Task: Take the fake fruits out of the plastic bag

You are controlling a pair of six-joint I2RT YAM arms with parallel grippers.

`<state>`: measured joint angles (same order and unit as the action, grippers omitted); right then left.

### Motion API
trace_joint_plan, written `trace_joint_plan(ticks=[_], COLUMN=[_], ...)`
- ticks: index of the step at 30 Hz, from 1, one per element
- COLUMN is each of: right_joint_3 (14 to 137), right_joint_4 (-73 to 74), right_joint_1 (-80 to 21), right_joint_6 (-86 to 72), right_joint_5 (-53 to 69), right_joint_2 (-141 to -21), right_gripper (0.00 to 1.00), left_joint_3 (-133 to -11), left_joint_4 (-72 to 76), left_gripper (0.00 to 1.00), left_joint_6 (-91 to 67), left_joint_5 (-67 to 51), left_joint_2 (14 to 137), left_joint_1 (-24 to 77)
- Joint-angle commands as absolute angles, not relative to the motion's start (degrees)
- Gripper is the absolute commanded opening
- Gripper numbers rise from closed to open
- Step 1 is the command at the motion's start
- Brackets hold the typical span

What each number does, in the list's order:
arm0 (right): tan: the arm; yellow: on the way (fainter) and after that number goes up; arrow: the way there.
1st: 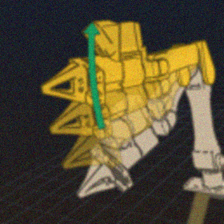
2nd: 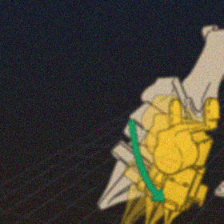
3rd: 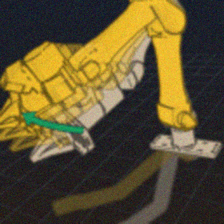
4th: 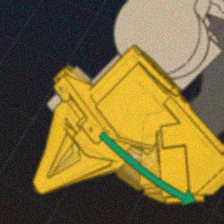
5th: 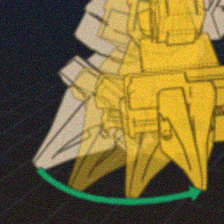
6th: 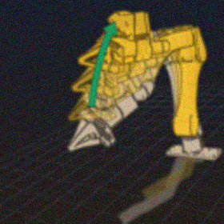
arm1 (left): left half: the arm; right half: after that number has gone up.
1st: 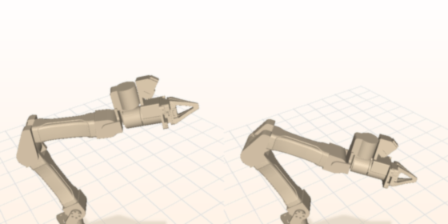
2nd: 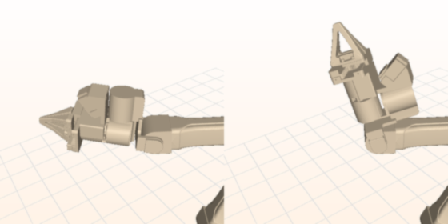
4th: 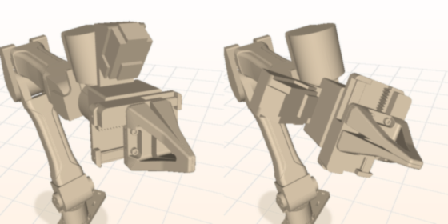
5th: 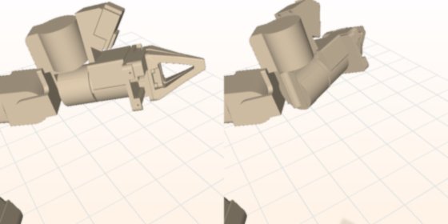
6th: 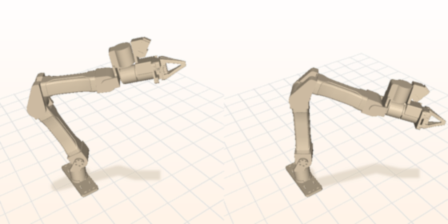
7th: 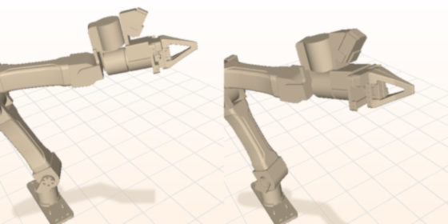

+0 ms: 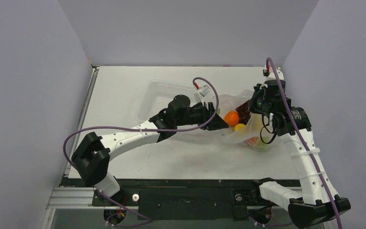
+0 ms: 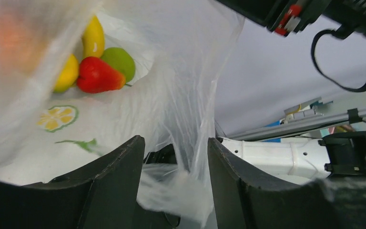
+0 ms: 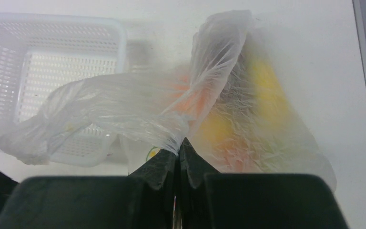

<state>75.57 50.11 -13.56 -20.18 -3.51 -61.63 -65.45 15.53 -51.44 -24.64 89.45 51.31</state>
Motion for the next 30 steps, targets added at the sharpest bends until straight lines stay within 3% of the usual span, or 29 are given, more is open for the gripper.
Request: trace_joint_plan(ticks=[1, 10, 15, 16, 18, 25, 30], right_joint_3=[78.52, 75.07, 74.84, 75.03, 75.35, 74.7, 73.96], right_joint_4=[46.59, 45.27, 45.57, 45.43, 45.36, 45.3, 45.07], right_joint_1=[-13.71, -13.71, -13.7, -13.71, -13.69, -13.78, -13.71], right_joint_6=[-22.52, -24.06, -23.65, -23.6, -23.3, -22.58, -21.75], right_joint_5=[0.31, 5.37, 5.62, 5.67, 5.67, 6.17, 5.85], right_joint_2=[-61.55, -57.71, -56.3, -56.04, -55.84, -54.87, -54.22], right_gripper=[0.0, 0.0, 0.0, 0.0, 0.0, 0.0, 0.0], left_joint_3=[-73.1, -80.99, -84.98, -85.56, -85.82, -81.35, -73.57], left_joint_4=[14.68, 6.09, 1.43, 1.94, 3.68, 10.93, 22.21], left_gripper=[0.49, 0.46, 0.38, 0.42, 0.38, 0.37, 0.47], left_joint_6=[-44.59, -35.8, -34.7, -35.46, -36.68, -40.72, -42.84], left_joint_5=[-22.91, -14.84, -13.73, -14.12, -14.94, -15.98, -22.01], left_joint_2=[93.4, 100.71, 106.36, 107.84, 109.12, 107.79, 100.51], left_joint_1=[55.46, 56.02, 55.99, 55.99, 55.99, 55.94, 55.94])
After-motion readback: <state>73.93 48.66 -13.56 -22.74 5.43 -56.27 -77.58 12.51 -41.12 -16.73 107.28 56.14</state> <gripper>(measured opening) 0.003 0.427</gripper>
